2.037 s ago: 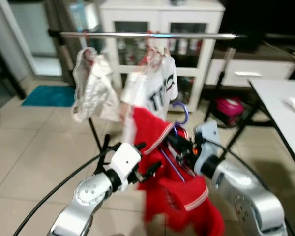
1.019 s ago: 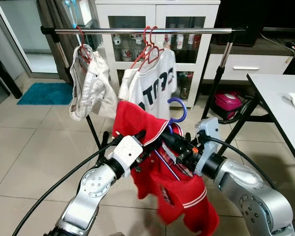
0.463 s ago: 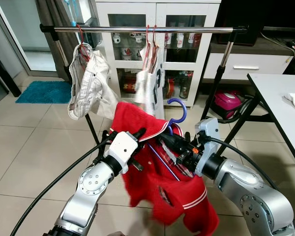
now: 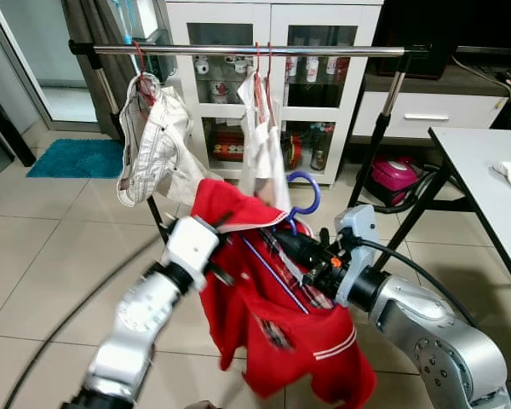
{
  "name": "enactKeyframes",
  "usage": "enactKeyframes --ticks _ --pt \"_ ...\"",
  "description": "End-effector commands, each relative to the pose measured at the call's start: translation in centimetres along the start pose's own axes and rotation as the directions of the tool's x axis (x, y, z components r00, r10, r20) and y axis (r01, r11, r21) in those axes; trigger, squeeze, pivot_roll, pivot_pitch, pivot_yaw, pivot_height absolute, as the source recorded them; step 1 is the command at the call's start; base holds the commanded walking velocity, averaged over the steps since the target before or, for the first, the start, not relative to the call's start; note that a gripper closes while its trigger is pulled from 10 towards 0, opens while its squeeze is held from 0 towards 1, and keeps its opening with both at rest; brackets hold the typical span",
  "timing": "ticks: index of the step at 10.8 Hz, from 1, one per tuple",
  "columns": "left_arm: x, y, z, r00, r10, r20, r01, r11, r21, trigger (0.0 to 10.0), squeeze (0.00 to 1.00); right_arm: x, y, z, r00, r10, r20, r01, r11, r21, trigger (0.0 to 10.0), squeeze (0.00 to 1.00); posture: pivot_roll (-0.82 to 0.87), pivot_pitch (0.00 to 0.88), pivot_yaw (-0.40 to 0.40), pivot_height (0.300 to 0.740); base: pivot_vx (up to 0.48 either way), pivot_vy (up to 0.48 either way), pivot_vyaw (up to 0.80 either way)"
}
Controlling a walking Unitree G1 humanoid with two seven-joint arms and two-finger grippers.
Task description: Hang hanger
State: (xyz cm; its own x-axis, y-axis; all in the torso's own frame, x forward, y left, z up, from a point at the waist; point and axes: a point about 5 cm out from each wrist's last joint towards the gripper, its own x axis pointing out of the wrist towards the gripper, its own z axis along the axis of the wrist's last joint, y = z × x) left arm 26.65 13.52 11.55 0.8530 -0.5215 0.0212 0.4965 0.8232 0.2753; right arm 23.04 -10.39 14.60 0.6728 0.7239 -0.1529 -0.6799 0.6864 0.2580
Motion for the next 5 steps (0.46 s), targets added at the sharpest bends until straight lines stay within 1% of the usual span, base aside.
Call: enactKeyframes --ticks 1,2,3,4,5 --pt "0.0 1.3 0.5 0.999 0.043 0.015 -0.044 0.999 0.024 0.0 0.00 0.0 0.1 0.5 1.000 0.013 0.008 -0.013 0.999 -0.040 0.0 0.00 -0.08 0.000 0.034 0.740 0.000 0.000 0.00" --pt "-0.1 3.1 1.1 0.998 0.067 0.012 -0.067 0.993 0.092 0.0 0.00 -0.3 -0.1 0.1 0.999 0.029 -0.041 -0.033 0.995 -0.089 0.0 0.00 -0.08 0.000 0.034 0.740 0.000 0.000 0.00" --pt "-0.5 6.5 2.2 0.995 0.102 -0.006 -0.099 0.973 0.207 0.0 0.00 -1.2 0.0 -0.3 0.986 0.107 -0.127 -0.126 0.980 -0.153 0.0 0.00 -0.08 0.000 0.039 0.740 0.000 0.000 0.00" --pt "-1.0 8.8 2.8 0.994 0.102 -0.043 -0.085 0.950 0.300 0.0 0.00 -2.0 0.2 -0.6 0.966 0.174 -0.192 -0.210 0.960 -0.187 0.0 0.00 -0.07 0.000 0.040 0.740 0.000 0.000 0.00" --pt "-1.8 11.0 2.8 0.988 0.069 -0.141 -0.005 0.912 0.411 0.0 0.00 -3.1 0.1 -0.7 0.937 0.230 -0.264 -0.289 0.933 -0.215 0.0 0.00 -0.07 0.000 0.043 0.740 0.000 0.000 0.00"
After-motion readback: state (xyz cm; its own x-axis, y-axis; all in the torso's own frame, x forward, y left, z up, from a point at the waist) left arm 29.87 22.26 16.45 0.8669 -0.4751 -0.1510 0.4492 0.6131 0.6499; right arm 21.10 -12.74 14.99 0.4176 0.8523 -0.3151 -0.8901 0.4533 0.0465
